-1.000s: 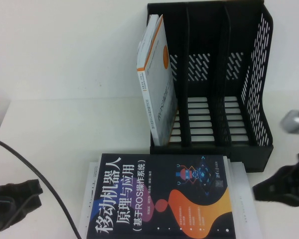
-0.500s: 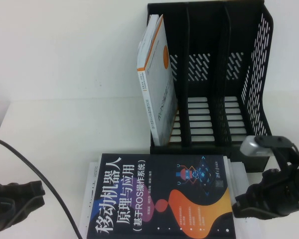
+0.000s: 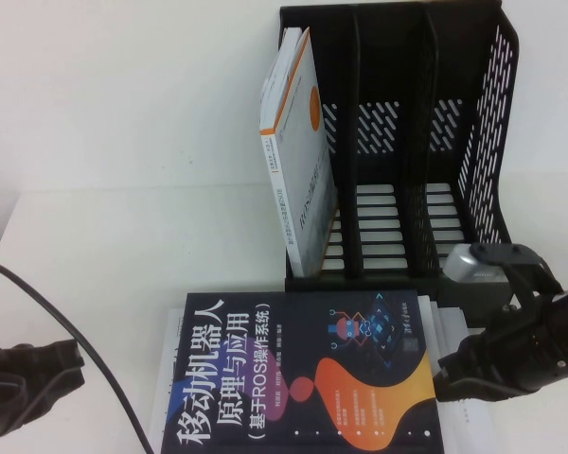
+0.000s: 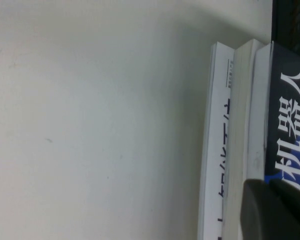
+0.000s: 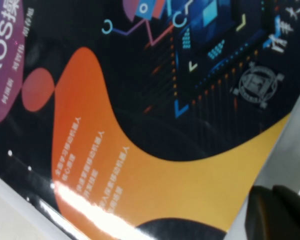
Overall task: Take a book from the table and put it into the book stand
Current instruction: Push book with right arm
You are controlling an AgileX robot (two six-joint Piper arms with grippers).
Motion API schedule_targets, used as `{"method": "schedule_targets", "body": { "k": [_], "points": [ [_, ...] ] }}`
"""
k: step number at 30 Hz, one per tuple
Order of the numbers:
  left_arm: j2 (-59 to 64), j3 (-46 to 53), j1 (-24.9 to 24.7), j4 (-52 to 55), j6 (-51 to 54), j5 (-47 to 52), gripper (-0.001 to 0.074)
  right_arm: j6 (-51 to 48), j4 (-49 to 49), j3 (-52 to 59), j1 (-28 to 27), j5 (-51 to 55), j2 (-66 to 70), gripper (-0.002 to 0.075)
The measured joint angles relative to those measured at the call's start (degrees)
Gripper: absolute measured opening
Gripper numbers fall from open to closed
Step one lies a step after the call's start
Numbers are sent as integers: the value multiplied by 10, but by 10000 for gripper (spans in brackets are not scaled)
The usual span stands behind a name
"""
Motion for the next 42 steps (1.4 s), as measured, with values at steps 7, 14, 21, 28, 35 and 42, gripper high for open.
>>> {"method": "schedule_targets", "body": {
  "k": [7,14,21,28,35,42],
  "points": [
    [0,0,0,0,18,0,-2,0,0,0,0,5,0,1],
    [0,0,0,0,42,-7,-2,0,7,-1,0,18,0,1],
    [0,0,0,-6,43,-20,-2,0,9,-14,0,39,1,1],
    [13,0,4,-42,46,-53,-3,4,9,-38,1,56,13,1],
    [90,0,53,-152,137,1,-3,19,9,-66,33,58,54,2],
    [153,-4,168,-309,324,145,-3,19,9,-95,55,54,74,2]
  ]
}}
